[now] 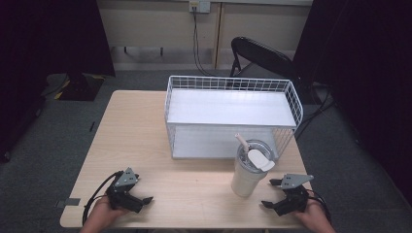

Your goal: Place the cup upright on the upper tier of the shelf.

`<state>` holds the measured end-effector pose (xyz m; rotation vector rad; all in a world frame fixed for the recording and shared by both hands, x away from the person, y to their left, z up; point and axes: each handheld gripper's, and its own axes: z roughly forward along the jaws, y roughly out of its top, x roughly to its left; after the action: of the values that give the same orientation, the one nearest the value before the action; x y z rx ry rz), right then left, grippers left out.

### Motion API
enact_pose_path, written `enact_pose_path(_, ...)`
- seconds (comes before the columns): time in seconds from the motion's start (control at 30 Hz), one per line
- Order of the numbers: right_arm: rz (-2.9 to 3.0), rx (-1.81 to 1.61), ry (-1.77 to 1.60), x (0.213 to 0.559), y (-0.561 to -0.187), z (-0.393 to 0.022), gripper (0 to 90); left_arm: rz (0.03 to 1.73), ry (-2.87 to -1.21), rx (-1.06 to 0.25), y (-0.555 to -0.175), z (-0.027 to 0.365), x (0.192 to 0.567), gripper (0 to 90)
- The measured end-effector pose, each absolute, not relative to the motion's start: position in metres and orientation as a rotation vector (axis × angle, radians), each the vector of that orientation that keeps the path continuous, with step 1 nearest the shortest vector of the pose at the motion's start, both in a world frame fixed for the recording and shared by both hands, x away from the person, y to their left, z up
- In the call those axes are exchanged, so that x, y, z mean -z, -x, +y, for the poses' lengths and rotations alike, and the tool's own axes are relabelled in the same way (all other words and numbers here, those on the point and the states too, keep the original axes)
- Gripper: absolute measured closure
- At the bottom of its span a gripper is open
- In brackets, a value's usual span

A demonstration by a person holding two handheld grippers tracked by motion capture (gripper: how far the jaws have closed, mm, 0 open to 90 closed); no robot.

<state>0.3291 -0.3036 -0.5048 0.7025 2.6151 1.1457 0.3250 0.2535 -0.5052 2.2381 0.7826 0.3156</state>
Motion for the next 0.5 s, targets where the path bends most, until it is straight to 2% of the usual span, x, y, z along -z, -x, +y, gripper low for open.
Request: enact_pose_path(0.5,2.598,-1.140,-0.763,0.5020,-0.3260,-0.3009,14.7,0.782,-2.239,-0.315,-0.3255,0.2537,0.5051,0.1)
